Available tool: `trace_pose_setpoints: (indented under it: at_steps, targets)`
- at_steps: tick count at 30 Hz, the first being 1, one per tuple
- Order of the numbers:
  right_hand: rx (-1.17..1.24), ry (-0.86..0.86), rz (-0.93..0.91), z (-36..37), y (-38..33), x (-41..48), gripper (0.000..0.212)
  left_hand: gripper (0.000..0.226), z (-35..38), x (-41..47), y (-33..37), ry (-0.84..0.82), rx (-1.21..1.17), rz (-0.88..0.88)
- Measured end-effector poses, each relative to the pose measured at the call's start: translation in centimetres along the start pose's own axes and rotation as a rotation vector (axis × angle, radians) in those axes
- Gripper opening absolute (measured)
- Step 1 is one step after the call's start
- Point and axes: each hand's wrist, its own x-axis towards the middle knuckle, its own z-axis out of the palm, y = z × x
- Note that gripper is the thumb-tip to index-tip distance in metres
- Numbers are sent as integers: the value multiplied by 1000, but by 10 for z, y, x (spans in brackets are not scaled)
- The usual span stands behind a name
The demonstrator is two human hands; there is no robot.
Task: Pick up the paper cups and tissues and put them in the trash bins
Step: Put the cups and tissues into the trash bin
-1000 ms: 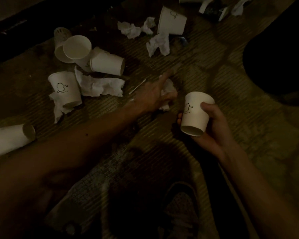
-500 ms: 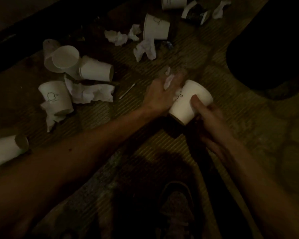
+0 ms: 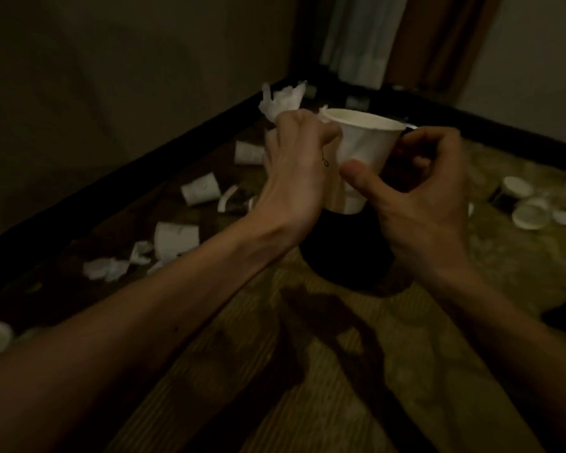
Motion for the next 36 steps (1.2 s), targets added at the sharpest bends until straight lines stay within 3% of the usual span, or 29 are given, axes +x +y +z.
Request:
trace_pose_setpoints:
  at_steps: [3,7,11,13,16,18,21,24,27,30,36]
  targets:
    - [-74,73,-44,-22,14,35,50,14,32,44,8,-59,21,5]
    - [-163,119,31,-52,50,69,53,15,81,97,5,-192,64,15]
    - [-293,20,201,-69,96,76,49,20,114,133,-33,-312,381,29]
    - [-442,-54,274,-72,113,69,49,26,116,143,-51,-422,441,-59]
    - [-624,-121,184,-75,123,59,39,25,114,152,-62,-520,496,-206]
    - [-633,-169,141,-77,124,59,35,14,110,158,-63,-542,629,-191]
    - [-593,-218,191,-79,118,62,31,18,99,159,-58,-584,731,-105]
    - [-537,-96,175,-79,110,57,29,30,79,154,-48,-633,761,-19]
    - [-476,3,29,-65,93,35,31,23,51,138,-35,-476,786,222]
    - [-330,-105,-34,-33,70,-4,26,19,13,106,-17,-450,858,355]
    - [11,-499,99,58,41,-142,25,28,-98,-8,-3,-766,1221,149]
